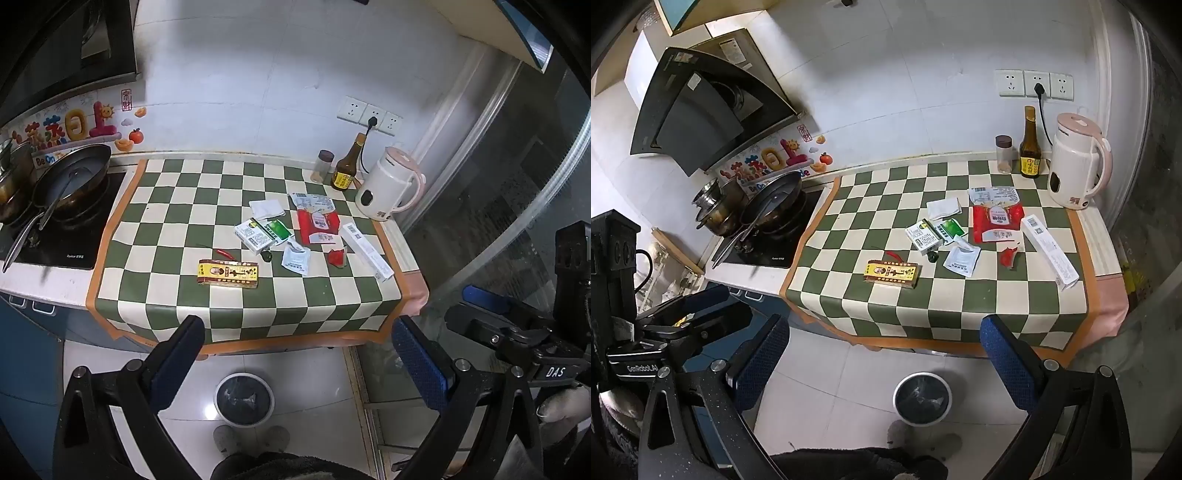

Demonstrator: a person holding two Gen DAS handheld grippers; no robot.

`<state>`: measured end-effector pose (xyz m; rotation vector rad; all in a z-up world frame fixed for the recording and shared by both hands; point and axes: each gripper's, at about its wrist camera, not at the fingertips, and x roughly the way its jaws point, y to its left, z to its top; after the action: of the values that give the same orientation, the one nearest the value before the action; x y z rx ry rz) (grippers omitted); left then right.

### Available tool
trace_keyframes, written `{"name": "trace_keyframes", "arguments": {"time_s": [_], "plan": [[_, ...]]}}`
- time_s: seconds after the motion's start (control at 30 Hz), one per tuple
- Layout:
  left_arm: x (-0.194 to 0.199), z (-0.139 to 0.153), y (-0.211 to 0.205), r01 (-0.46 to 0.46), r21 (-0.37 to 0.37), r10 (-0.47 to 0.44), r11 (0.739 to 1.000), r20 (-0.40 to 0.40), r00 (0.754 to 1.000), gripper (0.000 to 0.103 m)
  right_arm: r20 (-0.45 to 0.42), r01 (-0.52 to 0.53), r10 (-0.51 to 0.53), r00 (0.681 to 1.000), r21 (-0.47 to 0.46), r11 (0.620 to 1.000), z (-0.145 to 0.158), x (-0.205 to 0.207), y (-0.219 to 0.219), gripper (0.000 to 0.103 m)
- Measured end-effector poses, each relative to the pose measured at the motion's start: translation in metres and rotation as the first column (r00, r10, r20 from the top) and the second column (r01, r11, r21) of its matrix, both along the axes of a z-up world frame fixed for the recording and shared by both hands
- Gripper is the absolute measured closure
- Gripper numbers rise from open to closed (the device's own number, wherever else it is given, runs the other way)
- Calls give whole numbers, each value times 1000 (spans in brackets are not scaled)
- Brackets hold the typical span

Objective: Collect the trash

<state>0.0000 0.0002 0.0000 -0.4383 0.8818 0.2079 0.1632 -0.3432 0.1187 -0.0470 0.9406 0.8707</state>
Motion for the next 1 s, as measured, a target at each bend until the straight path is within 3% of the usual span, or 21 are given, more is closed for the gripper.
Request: {"name": "trace_keyframes", "arguments": {"time_s": [1.0], "plan": [[4,16,1,9,23,-10,1000,29,1000,0,2,2,-2,1000,3,1000,0,-6,2,0]]}}
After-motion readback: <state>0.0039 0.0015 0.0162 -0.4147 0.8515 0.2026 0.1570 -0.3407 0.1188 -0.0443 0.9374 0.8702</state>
